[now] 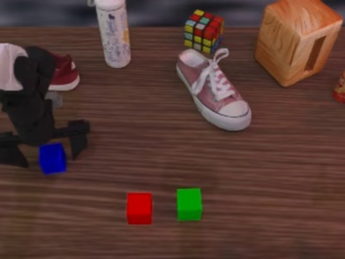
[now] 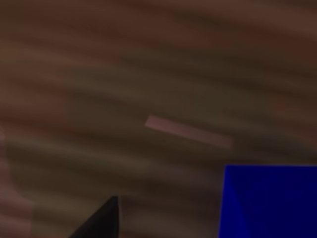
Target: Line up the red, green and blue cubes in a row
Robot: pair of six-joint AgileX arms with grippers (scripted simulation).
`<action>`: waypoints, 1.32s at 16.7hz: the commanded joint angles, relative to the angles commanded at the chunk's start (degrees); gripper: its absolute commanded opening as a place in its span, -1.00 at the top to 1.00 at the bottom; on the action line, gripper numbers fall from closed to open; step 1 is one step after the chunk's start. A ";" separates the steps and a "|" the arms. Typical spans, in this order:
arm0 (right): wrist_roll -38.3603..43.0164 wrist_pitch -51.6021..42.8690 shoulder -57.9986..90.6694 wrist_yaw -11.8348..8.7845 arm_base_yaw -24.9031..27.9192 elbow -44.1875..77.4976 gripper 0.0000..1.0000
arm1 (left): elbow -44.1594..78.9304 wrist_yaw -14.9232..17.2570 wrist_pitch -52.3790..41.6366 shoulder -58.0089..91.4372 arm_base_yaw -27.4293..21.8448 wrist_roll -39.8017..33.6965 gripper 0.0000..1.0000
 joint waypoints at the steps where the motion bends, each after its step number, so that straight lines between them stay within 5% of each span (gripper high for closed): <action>1: 0.00 0.00 0.00 0.00 0.00 0.00 -1.00 | 0.00 0.00 0.00 0.00 0.00 0.00 0.06; 7: 0.00 0.00 0.00 0.00 0.00 0.00 -1.00 | 0.00 0.00 0.00 0.00 0.00 0.00 0.96; 15: 0.00 0.00 0.00 0.00 0.00 0.00 -1.00 | 0.00 0.00 0.00 0.00 0.00 0.00 1.00; 22: 0.00 0.00 0.00 0.00 0.00 0.00 -1.00 | 5.06 -0.47 -9.67 -5.87 0.45 0.38 1.00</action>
